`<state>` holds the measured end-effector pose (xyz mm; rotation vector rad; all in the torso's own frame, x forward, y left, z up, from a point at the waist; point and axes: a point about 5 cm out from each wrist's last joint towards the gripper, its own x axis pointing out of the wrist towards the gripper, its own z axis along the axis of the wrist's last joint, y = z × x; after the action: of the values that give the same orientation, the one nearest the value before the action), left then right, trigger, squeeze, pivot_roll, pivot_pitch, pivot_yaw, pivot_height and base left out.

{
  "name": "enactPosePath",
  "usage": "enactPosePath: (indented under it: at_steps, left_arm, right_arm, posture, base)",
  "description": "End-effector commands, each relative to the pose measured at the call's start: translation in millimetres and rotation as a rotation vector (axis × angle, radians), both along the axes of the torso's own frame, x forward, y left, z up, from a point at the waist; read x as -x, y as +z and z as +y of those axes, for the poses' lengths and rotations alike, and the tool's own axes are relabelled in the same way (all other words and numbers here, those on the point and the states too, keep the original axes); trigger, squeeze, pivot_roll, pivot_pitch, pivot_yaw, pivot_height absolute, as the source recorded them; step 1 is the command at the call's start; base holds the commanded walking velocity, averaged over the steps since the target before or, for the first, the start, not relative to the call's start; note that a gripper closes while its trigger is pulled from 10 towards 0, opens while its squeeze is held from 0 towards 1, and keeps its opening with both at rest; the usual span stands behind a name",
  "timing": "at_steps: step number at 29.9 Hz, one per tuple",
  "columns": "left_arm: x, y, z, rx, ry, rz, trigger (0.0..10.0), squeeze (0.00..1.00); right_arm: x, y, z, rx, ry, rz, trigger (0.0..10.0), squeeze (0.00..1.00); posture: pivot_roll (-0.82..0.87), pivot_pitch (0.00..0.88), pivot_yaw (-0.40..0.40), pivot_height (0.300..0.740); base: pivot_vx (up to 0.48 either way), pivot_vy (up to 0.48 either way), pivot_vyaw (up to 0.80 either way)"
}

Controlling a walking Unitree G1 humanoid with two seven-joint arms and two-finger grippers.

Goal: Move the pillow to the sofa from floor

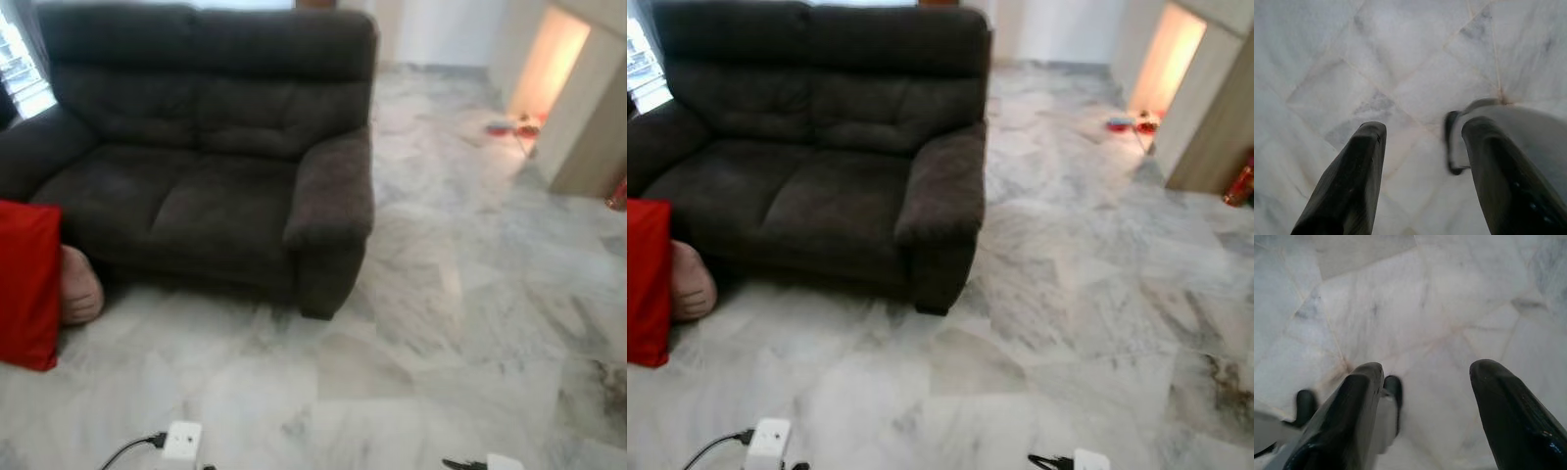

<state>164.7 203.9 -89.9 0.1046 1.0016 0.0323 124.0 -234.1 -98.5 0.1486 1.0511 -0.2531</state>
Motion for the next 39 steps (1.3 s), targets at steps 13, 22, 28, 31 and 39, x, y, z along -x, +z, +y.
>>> enactPosePath:
  at_steps: [13,22,28,31,39]
  left_arm:
    - [-5.6,3.4,6.2,-0.019,0.001,-0.009,10.0,0.00]
    - [-5.5,3.3,6.3,-0.018,0.003,-0.008,10.0,0.00]
    - [-5.6,3.4,6.5,-0.019,0.002,-0.008,10.0,0.00]
    - [-5.5,3.4,6.8,-0.019,0.002,-0.008,10.0,0.00]
    - [-5.3,3.3,6.9,-0.020,0.000,-0.007,10.0,0.00]
  right_arm:
    - [-7.2,1.4,4.2,-0.005,0.000,-0.023,10.0,0.00]
    - [-5.8,0.7,4.5,-0.015,-0.021,-0.015,10.0,0.00]
    - [-5.5,0.4,5.0,-0.017,-0.015,-0.007,10.0,0.00]
    - [-6.3,0.8,5.0,-0.014,-0.014,-0.016,10.0,0.00]
    - [-6.5,1.0,4.9,-0.014,-0.014,-0.023,10.0,0.00]
  posture:
    - [0.06,0.000,-0.037,0.740]
    - [0.06,0.000,-0.039,0.740]
    - [0.06,0.000,-0.037,0.740]
    - [0.06,0.000,-0.036,0.740]
    - [0.06,0.000,-0.037,0.740]
  base:
    - [0.000,0.480,0.00]
    - [0.000,0.480,-0.08]
    - [0.000,0.480,-0.80]
    - [0.000,0.480,-0.27]
    - [0.000,0.480,0.00]
